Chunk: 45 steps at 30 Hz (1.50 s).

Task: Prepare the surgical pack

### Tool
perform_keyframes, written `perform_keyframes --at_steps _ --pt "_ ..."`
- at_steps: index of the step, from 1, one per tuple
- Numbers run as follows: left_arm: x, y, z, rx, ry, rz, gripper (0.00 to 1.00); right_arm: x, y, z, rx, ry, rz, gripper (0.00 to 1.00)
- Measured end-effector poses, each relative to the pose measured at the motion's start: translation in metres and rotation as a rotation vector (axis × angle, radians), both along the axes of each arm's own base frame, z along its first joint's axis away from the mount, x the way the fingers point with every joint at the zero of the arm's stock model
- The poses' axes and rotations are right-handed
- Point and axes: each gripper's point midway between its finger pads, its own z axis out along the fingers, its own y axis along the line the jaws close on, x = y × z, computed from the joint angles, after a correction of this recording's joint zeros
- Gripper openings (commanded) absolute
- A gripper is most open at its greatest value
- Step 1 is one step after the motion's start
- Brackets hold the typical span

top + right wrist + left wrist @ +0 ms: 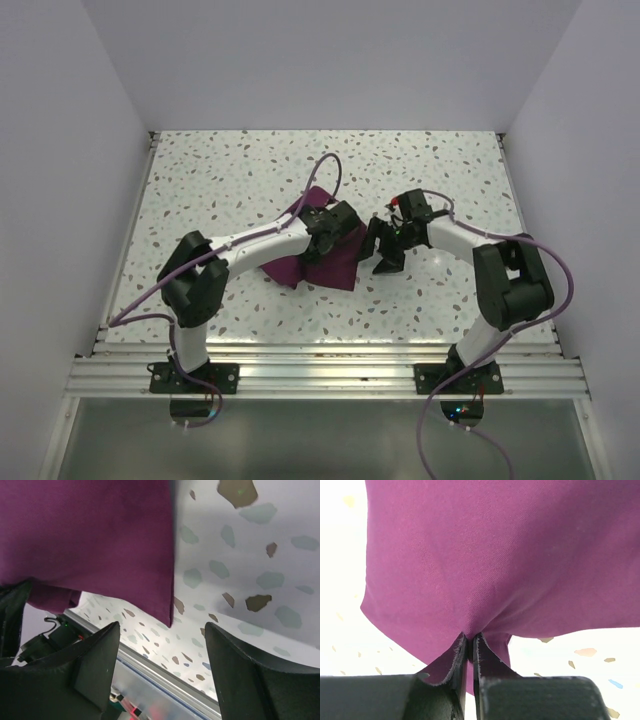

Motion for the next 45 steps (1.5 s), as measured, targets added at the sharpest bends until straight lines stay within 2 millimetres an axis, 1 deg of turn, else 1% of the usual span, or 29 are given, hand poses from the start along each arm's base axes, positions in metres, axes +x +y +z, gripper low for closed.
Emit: perform_keyframes --at_steps 1,4,5,6,10,13,15,16,19,21,22,25,31,35,39,42,45 --pt "0.001 -0.001 0.001 -0.002 -0.002 0.0 0.11 0.004 0.002 0.002 0.006 -0.006 -0.003 0.73" --pt "0.0 -0.001 0.001 -0.002 0.0 -0.002 0.08 0.01 0.008 0.004 0.019 -0.016 -0.003 0.72" --pt "0.0 -0.001 0.001 -0.001 0.0 -0.003 0.01 0.012 0.01 0.005 0.022 -0.023 -0.002 0.73" --pt "0.0 -0.001 0.0 -0.001 0.002 -0.006 0.0 0.013 0.012 0.006 0.025 -0.027 -0.002 0.73" --pt "-0.002 0.0 -0.004 0.0 0.013 -0.009 0.0 0.014 0.021 0.009 0.038 -0.032 0.007 0.72" --pt "-0.003 0.0 -0.004 -0.005 0.018 -0.01 0.0 0.01 0.033 0.006 0.054 -0.019 0.021 0.69" --pt "-0.003 -0.001 -0.004 -0.01 0.022 -0.011 0.0 0.008 0.042 0.005 0.067 -0.014 0.03 0.63" --pt "-0.003 -0.001 -0.003 -0.014 0.023 -0.011 0.0 0.008 0.046 0.005 0.076 -0.014 0.031 0.58" --pt "-0.004 -0.002 0.002 -0.033 0.022 -0.012 0.0 0.007 0.062 0.004 0.113 -0.008 0.042 0.51" --pt "-0.005 -0.003 0.007 -0.049 0.018 -0.013 0.0 0.007 0.073 0.003 0.141 -0.002 0.045 0.41" --pt "-0.005 -0.003 0.009 -0.056 0.016 -0.014 0.0 0.007 0.077 0.003 0.154 0.001 0.042 0.38" --pt "-0.006 -0.004 0.013 -0.073 0.015 -0.015 0.0 0.011 0.09 0.006 0.199 0.004 0.03 0.26" --pt "-0.008 -0.007 0.013 -0.092 0.032 -0.023 0.0 0.02 0.106 0.017 0.265 -0.02 0.003 0.13" --pt "-0.01 -0.009 0.013 -0.103 0.043 -0.033 0.0 0.025 0.116 0.024 0.312 -0.034 -0.005 0.08" --pt "-0.012 -0.011 0.015 -0.113 0.053 -0.053 0.0 0.03 0.129 0.02 0.357 -0.04 -0.023 0.01" --pt "-0.013 -0.012 0.015 -0.119 0.062 -0.066 0.0 0.031 0.139 0.015 0.399 -0.05 -0.044 0.0" --pt "-0.013 -0.012 0.016 -0.12 0.07 -0.082 0.0 0.034 0.152 0.012 0.458 -0.109 -0.095 0.0"
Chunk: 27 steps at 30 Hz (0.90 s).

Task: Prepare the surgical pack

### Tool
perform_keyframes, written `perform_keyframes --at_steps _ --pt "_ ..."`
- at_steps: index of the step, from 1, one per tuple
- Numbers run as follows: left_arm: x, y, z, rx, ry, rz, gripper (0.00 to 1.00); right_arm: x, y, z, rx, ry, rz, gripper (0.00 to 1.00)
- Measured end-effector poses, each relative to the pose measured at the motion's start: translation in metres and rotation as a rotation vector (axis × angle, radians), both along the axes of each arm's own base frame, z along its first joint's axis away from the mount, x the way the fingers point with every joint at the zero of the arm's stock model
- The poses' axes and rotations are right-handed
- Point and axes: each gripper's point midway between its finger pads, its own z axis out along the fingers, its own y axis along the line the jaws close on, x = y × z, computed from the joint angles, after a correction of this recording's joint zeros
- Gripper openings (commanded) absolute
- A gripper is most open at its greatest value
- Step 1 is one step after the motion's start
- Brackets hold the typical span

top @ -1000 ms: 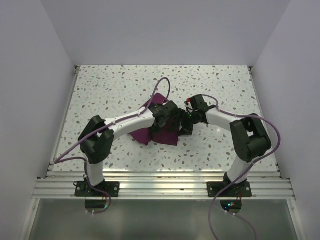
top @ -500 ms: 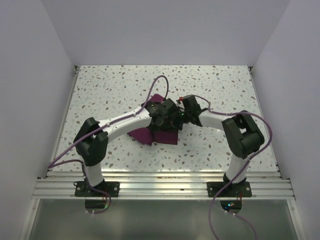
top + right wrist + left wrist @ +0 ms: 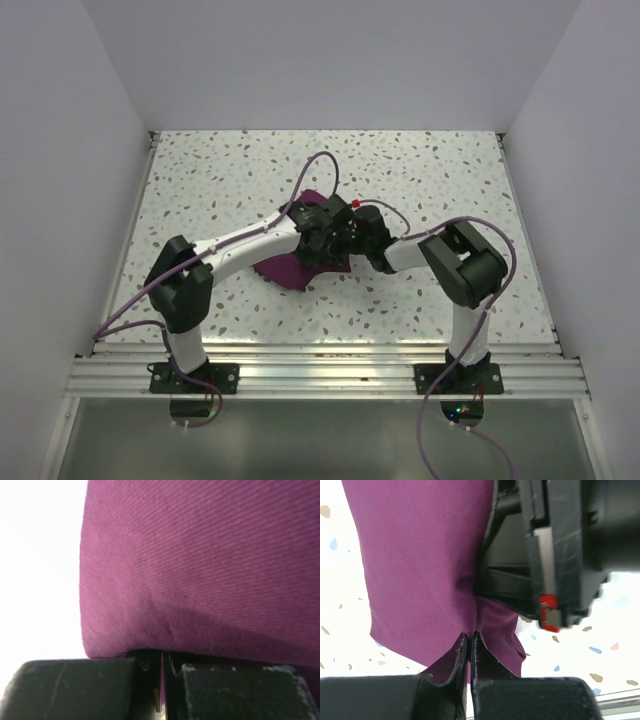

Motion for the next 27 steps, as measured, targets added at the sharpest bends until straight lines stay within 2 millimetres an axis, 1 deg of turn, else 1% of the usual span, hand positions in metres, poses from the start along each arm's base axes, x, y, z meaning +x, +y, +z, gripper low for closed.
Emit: perform_keyframes --at_steps 3,6,8,11,13,16,18,20,22,23,24,25,26,27 --pt "0.002 0.003 0.0 0.009 0.0 -0.012 0.0 0.005 0.013 0.0 0.05 -0.038 -0.051 0.0" --pt "0.005 0.008 -0.002 0.022 0.002 -0.008 0.0 0.01 0.027 -0.004 0.062 -0.072 -0.096 0.0" --pt "0.004 0.012 -0.005 0.031 0.007 -0.011 0.0 0.015 0.029 -0.007 0.058 -0.079 -0.117 0.0" --pt "0.004 0.01 -0.008 0.02 0.009 -0.014 0.0 0.023 0.022 -0.011 0.04 -0.088 -0.138 0.01" --pt "0.003 0.007 -0.009 0.003 0.005 -0.019 0.0 0.033 0.011 -0.013 0.027 -0.096 -0.156 0.03" --pt "0.004 0.002 -0.007 -0.031 -0.011 -0.026 0.0 0.051 0.0 -0.008 0.029 -0.116 -0.172 0.05" --pt "0.006 -0.002 -0.004 -0.05 -0.027 -0.027 0.0 0.061 0.001 -0.005 0.04 -0.129 -0.176 0.06" --pt "0.008 -0.002 -0.004 -0.051 -0.032 -0.027 0.0 0.067 0.006 -0.005 0.056 -0.133 -0.164 0.07" --pt "0.007 -0.002 -0.004 -0.049 -0.029 -0.028 0.06 0.068 0.007 -0.006 0.051 -0.129 -0.161 0.08" --pt "0.007 -0.001 -0.004 -0.049 -0.027 -0.027 0.17 0.068 0.007 -0.007 0.044 -0.128 -0.158 0.09" --pt "0.006 -0.001 -0.004 -0.047 -0.026 -0.029 0.23 0.067 0.006 -0.009 0.03 -0.126 -0.154 0.11" --pt "0.006 -0.001 -0.005 -0.049 -0.022 -0.023 0.26 0.067 0.004 -0.011 0.017 -0.122 -0.151 0.12" --pt "0.006 0.0 -0.005 -0.052 -0.018 -0.02 0.33 0.066 0.002 -0.013 -0.001 -0.116 -0.148 0.12" --pt "0.006 0.0 -0.004 -0.057 -0.013 -0.012 0.37 0.065 0.0 -0.012 -0.015 -0.117 -0.143 0.15"
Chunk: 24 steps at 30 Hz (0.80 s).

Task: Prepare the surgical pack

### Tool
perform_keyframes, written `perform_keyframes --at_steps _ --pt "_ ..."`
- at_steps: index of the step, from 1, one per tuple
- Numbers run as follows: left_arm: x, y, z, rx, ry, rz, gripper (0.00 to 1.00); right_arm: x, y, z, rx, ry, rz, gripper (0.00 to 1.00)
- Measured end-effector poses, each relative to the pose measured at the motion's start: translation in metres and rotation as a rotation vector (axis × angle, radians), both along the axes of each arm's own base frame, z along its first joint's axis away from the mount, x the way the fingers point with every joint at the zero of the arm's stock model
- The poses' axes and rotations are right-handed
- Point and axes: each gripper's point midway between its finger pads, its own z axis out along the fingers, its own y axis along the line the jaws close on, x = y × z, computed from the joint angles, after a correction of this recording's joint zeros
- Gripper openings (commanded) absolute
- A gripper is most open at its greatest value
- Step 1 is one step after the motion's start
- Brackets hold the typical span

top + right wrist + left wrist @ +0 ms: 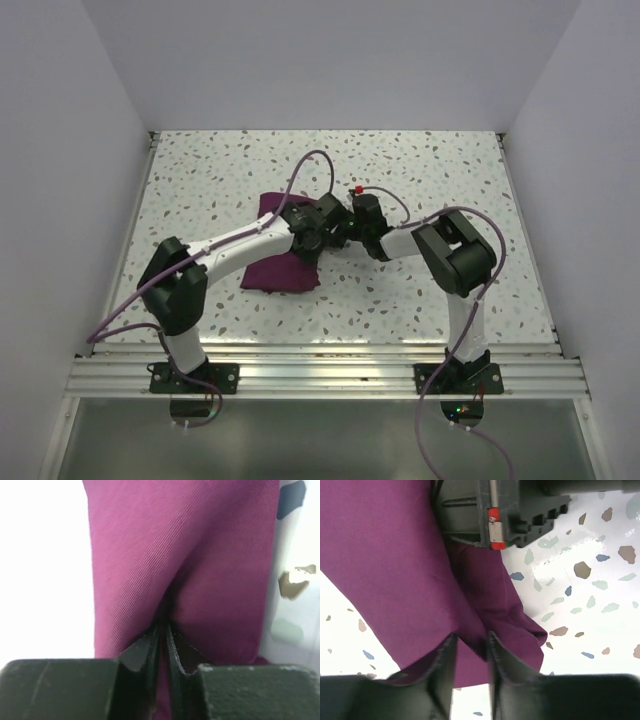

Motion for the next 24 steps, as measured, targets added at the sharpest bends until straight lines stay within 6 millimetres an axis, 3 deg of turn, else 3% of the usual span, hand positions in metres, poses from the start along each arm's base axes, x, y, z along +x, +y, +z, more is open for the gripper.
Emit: perform_keyframes --at_steps 2,6,11,16,24 --pt "0.003 0.0 0.003 -0.014 0.0 0.023 0.48 -0.001 -0.005 0.004 -0.032 0.0 0.006 0.22" --pt "0.017 0.002 0.017 -0.04 -0.015 0.08 0.5 -0.007 -0.021 0.013 -0.12 0.0 0.022 0.29" --pt "0.057 -0.01 0.037 -0.055 -0.077 0.138 0.52 -0.012 -0.044 0.019 -0.228 0.002 0.033 0.35" --pt "0.076 -0.018 0.019 0.002 -0.071 0.153 0.53 -0.015 -0.068 0.014 -0.298 0.032 0.022 0.37" --pt "0.08 -0.007 -0.008 0.125 -0.042 0.166 0.54 -0.022 -0.085 0.005 -0.323 0.063 0.018 0.37"
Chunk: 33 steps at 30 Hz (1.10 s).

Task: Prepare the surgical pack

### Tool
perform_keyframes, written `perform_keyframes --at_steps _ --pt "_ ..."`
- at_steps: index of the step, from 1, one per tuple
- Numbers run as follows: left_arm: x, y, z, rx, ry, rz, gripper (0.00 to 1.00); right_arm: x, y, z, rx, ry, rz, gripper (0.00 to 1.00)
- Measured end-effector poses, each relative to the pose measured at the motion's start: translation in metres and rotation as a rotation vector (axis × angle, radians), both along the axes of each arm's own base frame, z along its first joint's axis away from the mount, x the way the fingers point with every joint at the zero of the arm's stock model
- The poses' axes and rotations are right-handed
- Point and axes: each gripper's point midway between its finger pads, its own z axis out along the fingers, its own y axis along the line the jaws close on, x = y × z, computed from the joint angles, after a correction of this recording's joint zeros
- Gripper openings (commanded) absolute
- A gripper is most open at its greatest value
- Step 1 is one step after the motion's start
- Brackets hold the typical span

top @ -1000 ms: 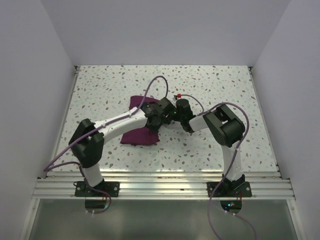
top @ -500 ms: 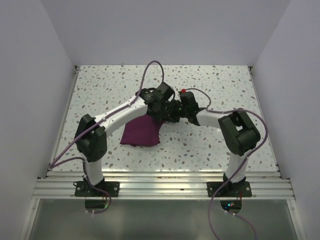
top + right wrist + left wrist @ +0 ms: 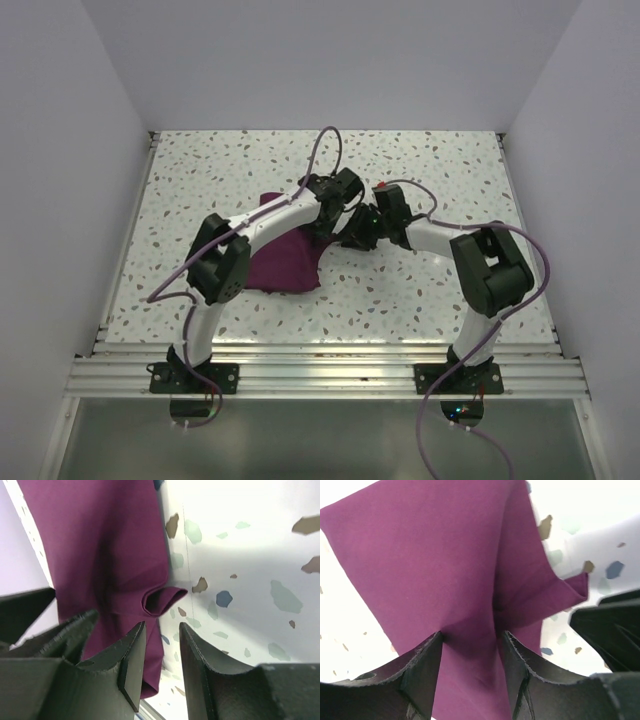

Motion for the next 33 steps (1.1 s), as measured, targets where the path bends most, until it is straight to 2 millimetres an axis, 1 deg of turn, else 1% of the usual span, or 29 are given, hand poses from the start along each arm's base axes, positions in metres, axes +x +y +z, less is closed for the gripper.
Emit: perform_keyframes --at_steps 3,4,6,7,9,10,11,12,15,21,24,25,27,30,33 --pt "0.004 0.004 0.0 0.037 -0.014 0.008 0.51 -0.005 0.001 -0.002 0.015 0.01 0.012 0.37" --pt "0.006 0.005 0.0 0.046 -0.02 0.008 0.45 -0.005 0.002 -0.001 0.02 0.01 0.015 0.36" --pt "0.009 0.006 0.0 0.062 -0.028 0.009 0.38 -0.005 0.006 0.002 0.041 0.004 0.029 0.36" --pt "0.009 0.007 0.0 0.067 -0.029 0.009 0.28 -0.005 0.007 0.004 0.05 -0.001 0.035 0.36" --pt "0.01 0.008 -0.002 0.076 -0.029 0.01 0.15 -0.005 0.011 0.007 0.071 -0.006 0.049 0.35" --pt "0.01 0.008 -0.003 0.082 -0.027 0.009 0.05 -0.004 0.013 0.007 0.08 -0.007 0.055 0.34" --pt "0.01 0.009 -0.004 0.085 -0.026 0.011 0.01 -0.003 0.014 0.008 0.087 -0.006 0.061 0.33" --pt "0.01 0.01 -0.004 0.087 -0.024 0.011 0.0 -0.003 0.015 0.007 0.092 -0.002 0.063 0.33" --pt "0.012 0.012 -0.004 0.087 -0.024 0.014 0.0 -0.003 0.02 0.007 0.116 0.008 0.075 0.31" --pt "0.011 0.011 -0.003 0.069 -0.021 0.013 0.0 0.002 0.035 0.013 0.205 0.015 0.102 0.24" --pt "0.01 0.01 0.001 0.051 -0.021 0.013 0.0 0.003 0.039 0.019 0.235 0.009 0.113 0.16" --pt "0.01 0.01 0.002 0.045 -0.02 0.012 0.0 0.003 0.041 0.021 0.247 0.003 0.118 0.08" --pt "0.009 0.009 0.004 0.031 -0.018 0.01 0.0 0.004 0.046 0.026 0.266 -0.009 0.128 0.01" --pt "0.007 0.008 0.009 0.009 -0.016 0.008 0.0 0.007 0.055 0.029 0.294 -0.019 0.138 0.0" --pt "0.004 0.007 0.018 -0.026 -0.02 0.003 0.0 0.012 0.068 0.026 0.33 -0.022 0.138 0.0"
